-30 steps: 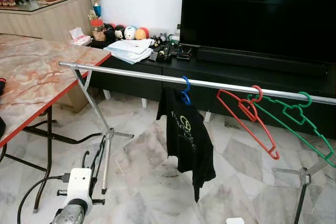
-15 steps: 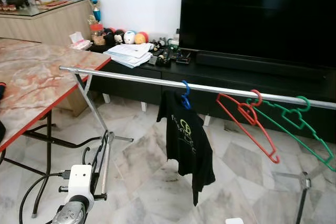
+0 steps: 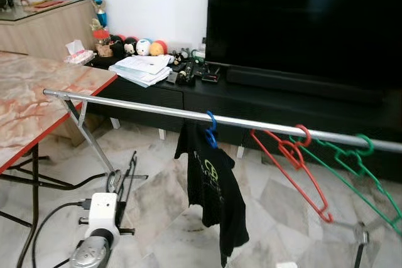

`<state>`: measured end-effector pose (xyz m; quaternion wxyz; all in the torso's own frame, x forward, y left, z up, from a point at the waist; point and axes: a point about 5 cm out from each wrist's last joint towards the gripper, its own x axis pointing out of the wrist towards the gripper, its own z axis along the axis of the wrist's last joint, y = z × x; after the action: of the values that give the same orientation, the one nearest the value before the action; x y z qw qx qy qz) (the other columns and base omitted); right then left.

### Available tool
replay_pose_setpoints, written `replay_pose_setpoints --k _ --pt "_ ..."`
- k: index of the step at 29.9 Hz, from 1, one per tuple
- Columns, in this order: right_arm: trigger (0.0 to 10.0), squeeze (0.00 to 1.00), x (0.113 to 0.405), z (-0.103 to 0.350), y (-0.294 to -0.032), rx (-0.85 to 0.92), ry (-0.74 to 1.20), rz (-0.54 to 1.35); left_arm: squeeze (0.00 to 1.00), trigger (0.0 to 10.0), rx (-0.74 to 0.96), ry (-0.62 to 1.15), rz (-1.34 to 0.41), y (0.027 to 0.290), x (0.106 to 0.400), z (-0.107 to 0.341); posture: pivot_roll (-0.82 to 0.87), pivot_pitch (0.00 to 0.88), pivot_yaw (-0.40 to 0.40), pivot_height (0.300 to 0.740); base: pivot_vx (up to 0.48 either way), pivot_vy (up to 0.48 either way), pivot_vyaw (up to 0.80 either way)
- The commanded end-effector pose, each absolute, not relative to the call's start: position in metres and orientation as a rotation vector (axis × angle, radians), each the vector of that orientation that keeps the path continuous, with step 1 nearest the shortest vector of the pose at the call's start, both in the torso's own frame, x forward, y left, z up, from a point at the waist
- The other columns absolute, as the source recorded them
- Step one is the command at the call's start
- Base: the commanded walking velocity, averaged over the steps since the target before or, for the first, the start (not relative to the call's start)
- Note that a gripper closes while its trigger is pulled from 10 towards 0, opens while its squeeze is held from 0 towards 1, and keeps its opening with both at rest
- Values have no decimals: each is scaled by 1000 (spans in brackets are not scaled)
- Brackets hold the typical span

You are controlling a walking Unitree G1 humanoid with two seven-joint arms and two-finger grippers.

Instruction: Hang hanger

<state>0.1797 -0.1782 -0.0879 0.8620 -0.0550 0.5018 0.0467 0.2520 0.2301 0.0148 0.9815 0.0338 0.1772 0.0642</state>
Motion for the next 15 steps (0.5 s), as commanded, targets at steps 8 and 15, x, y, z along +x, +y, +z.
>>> replay_pose_setpoints --k 8,15 --pt "10000 0 178 -89 -178 -102 1058 112 0 10000 71 335 136 232 256 20 72 0 12 740 376 0 0" --pt "10000 0 178 -89 -178 -103 1060 117 0 10000 82 328 149 235 256 21 76 0 13 740 146 0 0"
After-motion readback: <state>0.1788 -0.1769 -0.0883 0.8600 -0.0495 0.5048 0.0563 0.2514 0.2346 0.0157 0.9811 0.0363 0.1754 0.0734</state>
